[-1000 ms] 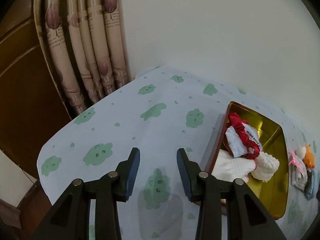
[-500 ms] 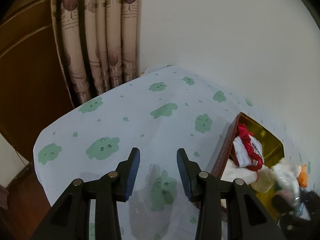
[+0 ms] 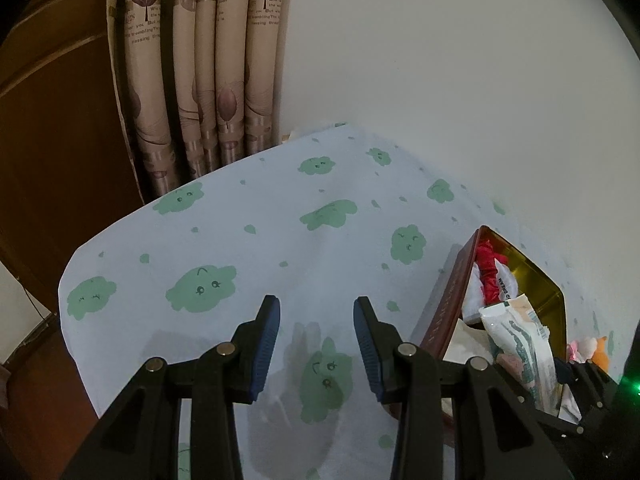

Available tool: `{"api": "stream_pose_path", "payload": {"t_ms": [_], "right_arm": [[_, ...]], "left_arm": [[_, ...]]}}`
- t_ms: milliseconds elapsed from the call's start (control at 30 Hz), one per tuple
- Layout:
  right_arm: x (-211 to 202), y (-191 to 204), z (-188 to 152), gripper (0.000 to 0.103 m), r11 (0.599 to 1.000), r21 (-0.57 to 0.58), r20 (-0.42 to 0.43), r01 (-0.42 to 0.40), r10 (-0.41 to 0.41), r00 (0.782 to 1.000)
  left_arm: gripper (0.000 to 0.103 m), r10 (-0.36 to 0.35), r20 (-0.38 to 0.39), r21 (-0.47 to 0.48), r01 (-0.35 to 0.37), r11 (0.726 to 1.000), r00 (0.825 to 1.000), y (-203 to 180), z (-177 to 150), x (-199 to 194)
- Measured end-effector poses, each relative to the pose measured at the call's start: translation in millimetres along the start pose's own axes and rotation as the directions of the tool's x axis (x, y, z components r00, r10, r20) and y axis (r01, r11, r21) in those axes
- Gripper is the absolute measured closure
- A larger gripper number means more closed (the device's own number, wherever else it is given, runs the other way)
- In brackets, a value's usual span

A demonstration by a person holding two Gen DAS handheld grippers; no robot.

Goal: Organize soft objects
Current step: 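Lower the wipes packet into the tin and open the right gripper, then grasp the light blue towel sock with the right gripper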

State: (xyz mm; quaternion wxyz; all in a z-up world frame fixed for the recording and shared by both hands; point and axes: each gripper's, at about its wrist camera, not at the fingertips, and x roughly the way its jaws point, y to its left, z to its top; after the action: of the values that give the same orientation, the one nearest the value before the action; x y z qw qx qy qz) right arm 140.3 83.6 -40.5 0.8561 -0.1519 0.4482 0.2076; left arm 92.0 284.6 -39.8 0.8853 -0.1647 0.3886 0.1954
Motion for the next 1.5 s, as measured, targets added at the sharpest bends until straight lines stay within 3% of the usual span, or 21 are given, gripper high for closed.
{"api": "stream_pose_path", "payload": {"t_ms": [133, 300, 600, 767, 867, 1100, 1200, 1333, 1500], "right_arm": [[-7.1, -5.2, -4.0, 0.039, 0.999, 0.032, -0.006, -0.029, 0.029, 1.0], [-28.2, -8.7, -7.5, 0.028, 0.998, 0.05, 0.024, -0.045, 0.044, 0.999], [-74.3, -38.5, -23.2, 0.025, 0.99, 0.128, 0.068, -0.059, 0.051, 0.996], [-92.7, -87.9, -48.8, 0.025, 0.975, 0.222, 0.081, 0.024, -0.043, 0.996], [-99.1, -131.6, -68.9, 0.025, 0.945, 0.312, 0.055, 0.095, -0.117, 0.992], [-104.7, -218.1, -109.7, 0.025, 0.867, 0.421, -0.028, 0.266, -0.281, 0.959], [-97.5, -242.7, -125.2, 0.025, 0.84, 0.449, -0.08, 0.304, -0.301, 0.95], [-81.2, -257.7, -138.5, 0.025, 0.835, 0.453, -0.122, 0.312, -0.289, 0.949], [-57.8, -262.1, -140.4, 0.025, 0.836, 0.48, -0.128, 0.267, -0.234, 0.964]], "left_arm": [[0.064, -0.009, -0.01, -0.006, 0.009, 1.0, 1.0, -0.2, -0.2, 1.3], [0.064, -0.01, -0.002, 0.008, 0.01, 1.0, 1.0, -2.9, -0.5, -1.4], [0.064, -0.014, 0.015, 0.013, 0.014, 1.0, 1.0, -6.2, 0.2, -4.0], [0.064, -0.012, 0.02, 0.027, 0.011, 1.0, 1.0, -9.2, -0.5, -5.7], [0.064, -0.004, 0.036, 0.028, 0.003, 1.0, 0.999, -10.8, -0.9, -8.6], [0.064, -0.017, 0.054, 0.04, 0.015, 0.999, 0.998, -13.4, -1.7, -12.6], [0.064, -0.009, 0.043, 0.056, 0.007, 0.998, 0.999, -15.4, -2.7, -10.2], [0.064, -0.012, 0.053, 0.071, 0.008, 0.997, 0.999, -18.0, -3.4, -11.1], [0.064, -0.008, 0.041, 0.106, 0.004, 0.994, 0.999, -23.6, -5.2, -7.0]]}}
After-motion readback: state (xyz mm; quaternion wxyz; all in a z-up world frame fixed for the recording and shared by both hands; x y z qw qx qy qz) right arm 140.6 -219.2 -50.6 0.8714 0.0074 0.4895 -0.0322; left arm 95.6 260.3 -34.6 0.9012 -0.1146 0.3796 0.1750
